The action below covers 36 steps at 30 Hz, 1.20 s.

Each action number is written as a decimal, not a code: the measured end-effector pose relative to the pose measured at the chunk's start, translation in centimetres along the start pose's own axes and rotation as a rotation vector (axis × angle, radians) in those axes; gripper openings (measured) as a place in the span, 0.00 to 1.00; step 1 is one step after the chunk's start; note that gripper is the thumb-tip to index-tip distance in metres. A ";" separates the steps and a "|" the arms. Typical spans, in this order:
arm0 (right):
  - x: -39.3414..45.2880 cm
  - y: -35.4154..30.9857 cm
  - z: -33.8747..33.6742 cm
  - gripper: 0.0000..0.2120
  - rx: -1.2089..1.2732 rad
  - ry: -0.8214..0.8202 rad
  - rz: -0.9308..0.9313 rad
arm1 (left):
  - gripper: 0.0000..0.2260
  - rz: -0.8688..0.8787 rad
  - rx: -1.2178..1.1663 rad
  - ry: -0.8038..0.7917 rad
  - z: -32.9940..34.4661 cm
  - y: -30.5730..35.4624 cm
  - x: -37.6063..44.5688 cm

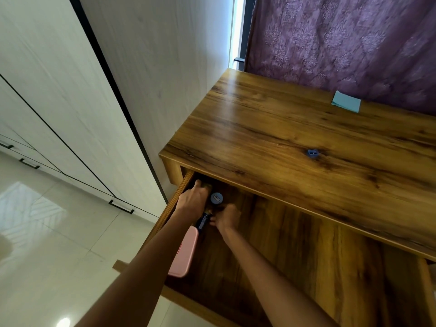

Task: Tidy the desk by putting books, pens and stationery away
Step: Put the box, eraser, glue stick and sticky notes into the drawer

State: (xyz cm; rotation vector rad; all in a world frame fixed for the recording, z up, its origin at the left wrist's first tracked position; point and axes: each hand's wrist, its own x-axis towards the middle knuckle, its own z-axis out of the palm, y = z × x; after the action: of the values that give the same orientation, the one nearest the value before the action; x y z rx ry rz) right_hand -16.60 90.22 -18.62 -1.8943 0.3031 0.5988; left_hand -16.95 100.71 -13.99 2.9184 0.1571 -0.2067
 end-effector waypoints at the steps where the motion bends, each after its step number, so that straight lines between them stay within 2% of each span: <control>1: 0.0 -0.2 -0.1 0.11 0.010 0.012 0.029 | 0.19 0.002 -0.005 0.002 0.0 0.0 0.0; 4: -0.6 -0.6 -0.3 0.10 0.229 0.095 0.113 | 0.19 0.006 -0.014 0.015 0.0 0.1 0.1; 10: -1.3 -0.7 -0.5 0.09 0.035 0.130 0.054 | 0.15 0.024 -0.113 0.111 -0.7 0.4 -0.5; 14: -4.0 -2.6 -2.5 0.09 -0.221 0.386 -0.201 | 0.10 0.132 -0.246 0.322 -2.0 1.8 -1.9; 18: -5.9 -5.4 -5.3 0.08 -0.093 0.626 -0.538 | 0.09 0.223 -0.324 0.499 -3.6 4.5 -1.2; 21: -5.3 -7.6 -8.9 0.06 -0.055 0.782 -0.680 | 0.09 0.193 -0.385 0.489 -4.8 7.7 0.8; 23: -4.0 -8.8 -12.1 0.06 -0.062 0.845 -0.653 | 0.12 0.190 -0.467 0.426 -5.2 10.1 2.4; 26: -1.3 -9.8 -16.9 0.09 -0.197 0.818 -0.494 | 0.21 0.212 -0.601 0.309 -5.2 13.3 4.6; 29: 1.0 -10.4 -20.4 0.21 -0.461 0.682 -0.395 | 0.28 0.247 -0.640 0.207 -5.1 15.6 6.0; 32: 3.1 -10.6 -22.4 0.28 -0.707 0.522 -0.339 | 0.28 0.297 -0.685 0.133 -4.8 16.8 7.0; 36: 5.5 -9.6 -23.2 0.25 -0.861 0.444 -0.290 | 0.24 0.134 -0.684 0.107 -4.0 17.0 8.7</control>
State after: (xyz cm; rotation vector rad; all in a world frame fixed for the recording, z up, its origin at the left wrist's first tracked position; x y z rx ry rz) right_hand -1.34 73.13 -7.04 -2.8413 0.0323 0.0827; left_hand -5.85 85.80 -7.98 2.2460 0.0350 0.0273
